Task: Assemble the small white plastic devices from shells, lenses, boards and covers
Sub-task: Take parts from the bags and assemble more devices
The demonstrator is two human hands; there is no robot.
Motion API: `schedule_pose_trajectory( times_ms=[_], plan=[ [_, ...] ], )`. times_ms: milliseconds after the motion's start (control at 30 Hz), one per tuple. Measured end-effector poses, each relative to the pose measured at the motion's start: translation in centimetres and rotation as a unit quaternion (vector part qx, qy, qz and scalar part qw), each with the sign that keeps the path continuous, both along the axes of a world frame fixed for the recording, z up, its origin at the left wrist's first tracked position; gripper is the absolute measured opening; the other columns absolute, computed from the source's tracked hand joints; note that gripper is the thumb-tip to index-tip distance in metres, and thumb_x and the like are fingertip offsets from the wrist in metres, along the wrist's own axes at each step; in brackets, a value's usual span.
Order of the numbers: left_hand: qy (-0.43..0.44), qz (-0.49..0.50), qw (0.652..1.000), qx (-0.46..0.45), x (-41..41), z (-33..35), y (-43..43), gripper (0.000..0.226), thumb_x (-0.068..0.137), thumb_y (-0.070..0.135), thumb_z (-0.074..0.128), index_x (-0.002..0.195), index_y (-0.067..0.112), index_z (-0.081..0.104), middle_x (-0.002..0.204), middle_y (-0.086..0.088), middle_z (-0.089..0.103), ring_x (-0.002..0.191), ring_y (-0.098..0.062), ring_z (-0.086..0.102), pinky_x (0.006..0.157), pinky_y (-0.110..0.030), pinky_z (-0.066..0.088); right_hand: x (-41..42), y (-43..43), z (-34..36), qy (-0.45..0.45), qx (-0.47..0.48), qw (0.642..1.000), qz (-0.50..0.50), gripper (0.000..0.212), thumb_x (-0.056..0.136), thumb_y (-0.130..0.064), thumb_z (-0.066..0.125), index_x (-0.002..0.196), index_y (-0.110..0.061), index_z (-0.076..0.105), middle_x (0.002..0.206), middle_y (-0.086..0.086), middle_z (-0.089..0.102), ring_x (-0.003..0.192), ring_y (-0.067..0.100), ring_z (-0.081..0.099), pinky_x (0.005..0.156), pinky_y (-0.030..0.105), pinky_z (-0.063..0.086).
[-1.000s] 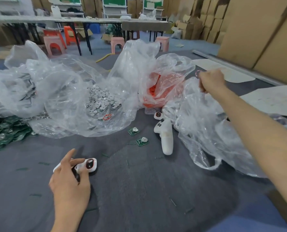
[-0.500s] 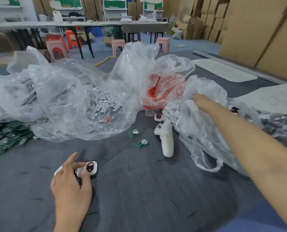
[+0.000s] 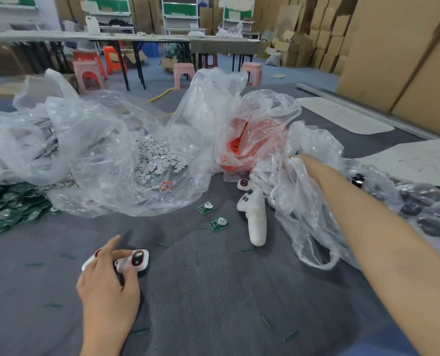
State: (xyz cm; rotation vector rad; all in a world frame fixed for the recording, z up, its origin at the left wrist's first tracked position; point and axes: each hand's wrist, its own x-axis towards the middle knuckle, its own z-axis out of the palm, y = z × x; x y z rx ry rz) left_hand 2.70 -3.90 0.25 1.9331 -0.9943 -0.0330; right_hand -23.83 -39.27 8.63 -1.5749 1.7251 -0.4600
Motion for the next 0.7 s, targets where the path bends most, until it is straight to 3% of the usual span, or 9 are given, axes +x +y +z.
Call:
schedule_pose_trajectory(
  times_ms=[67, 167, 233, 300, 367, 433, 500, 600, 700],
  plan=[
    [0.002, 0.0, 1.0, 0.0, -0.2, 0.2, 0.0, 0.052, 0.078, 0.024, 0.042, 0.128, 0.012, 0.051, 0.094, 0.015, 0.061, 0.111, -0.034, 0.052, 0.101, -0.056, 0.035, 0.1, 0.3, 0.4, -0.135, -0.006, 0.99, -0.049, 0.017, 0.092, -0.011, 0.055, 0.105, -0.004, 0.064, 0.099, 0.014, 0.059, 0.09, 0.028, 0.057, 0.079, 0.032, 0.049],
    [0.002, -0.003, 1.0, 0.001, -0.3, 0.5, 0.0, 0.052, 0.077, 0.023, 0.042, 0.126, 0.009, 0.053, 0.093, 0.013, 0.061, 0.11, -0.036, 0.053, 0.1, -0.057, 0.036, 0.1, 0.4, 1.7, -0.177, -0.091, 0.961, -0.193, 0.026, 0.087, -0.009, 0.057, 0.111, -0.003, 0.065, 0.112, 0.012, 0.064, 0.085, 0.022, 0.058, 0.054, 0.017, 0.047],
    [-0.007, -0.001, 1.0, 0.006, -0.3, 0.5, 0.0, 0.05, 0.077, 0.022, 0.042, 0.124, 0.01, 0.056, 0.093, 0.01, 0.063, 0.109, -0.036, 0.053, 0.1, -0.057, 0.036, 0.0, 0.8, 3.0, -0.183, -0.179, 0.924, -0.285, 0.03, 0.086, -0.01, 0.05, 0.108, -0.003, 0.068, 0.109, 0.011, 0.069, 0.084, 0.025, 0.064, 0.063, 0.025, 0.05],
    [-0.033, 0.001, 0.999, 0.031, -0.5, 0.5, 0.0, 0.041, 0.079, 0.023, 0.045, 0.116, 0.015, 0.062, 0.096, 0.005, 0.067, 0.109, -0.036, 0.054, 0.099, -0.056, 0.036, 0.2, 2.2, 4.9, -0.176, -0.302, 0.885, -0.307, 0.033, 0.085, -0.009, 0.041, 0.097, -0.002, 0.071, 0.104, 0.014, 0.069, 0.09, 0.024, 0.065, 0.076, 0.031, 0.049],
    [-0.097, 0.004, 0.994, 0.044, -0.7, 0.0, 0.0, 0.021, 0.084, 0.02, 0.06, 0.103, 0.02, 0.068, 0.099, 0.0, 0.068, 0.111, -0.034, 0.054, 0.101, -0.055, 0.035, 1.2, 5.1, 6.8, -0.215, -0.413, 0.846, -0.259, 0.036, 0.082, -0.009, 0.038, 0.089, -0.007, 0.073, 0.102, 0.014, 0.067, 0.084, 0.007, 0.062, 0.079, 0.024, 0.049],
    [-0.131, 0.009, 0.99, 0.055, -0.9, -0.5, -0.1, 0.021, 0.079, 0.01, 0.074, 0.096, 0.022, 0.07, 0.103, 0.0, 0.066, 0.113, -0.031, 0.053, 0.104, -0.056, 0.031, 3.2, 9.6, 7.2, -0.301, -0.452, 0.826, -0.149, 0.034, 0.083, -0.01, 0.04, 0.086, -0.019, 0.072, 0.102, 0.011, 0.064, 0.077, 0.003, 0.059, 0.073, 0.021, 0.05],
    [-0.147, 0.022, 0.987, 0.059, -1.0, -0.8, -0.2, 0.024, 0.078, 0.008, 0.072, 0.1, 0.016, 0.07, 0.109, -0.003, 0.065, 0.117, -0.033, 0.051, 0.106, -0.059, 0.029, 6.1, 15.2, 4.8, -0.345, -0.399, 0.85, 0.002, 0.036, 0.086, -0.007, 0.043, 0.09, -0.029, 0.071, 0.099, 0.007, 0.059, 0.067, 0.008, 0.057, 0.061, 0.022, 0.049],
    [-0.177, 0.021, 0.983, 0.043, -0.9, -0.8, 0.1, 0.043, 0.076, 0.014, 0.057, 0.118, 0.008, 0.063, 0.123, -0.011, 0.058, 0.126, -0.036, 0.044, 0.107, -0.056, 0.025, 10.6, 22.5, -1.1, -0.296, -0.239, 0.895, 0.234, 0.036, 0.09, 0.007, 0.049, 0.101, -0.018, 0.073, 0.087, -0.001, 0.055, 0.053, 0.011, 0.052, 0.054, 0.019, 0.042],
    [-0.18, -0.052, 0.982, 0.022, -1.0, -0.2, 0.5, 0.056, 0.071, 0.011, 0.054, 0.127, 0.007, 0.057, 0.129, -0.01, 0.055, 0.134, -0.033, 0.038, 0.109, -0.052, 0.029, 12.7, 25.4, -5.2, -0.264, -0.143, 0.901, 0.313, 0.026, 0.089, 0.008, 0.057, 0.101, -0.008, 0.073, 0.083, -0.001, 0.065, 0.047, 0.008, 0.05, 0.052, 0.017, 0.042]
  ],
)
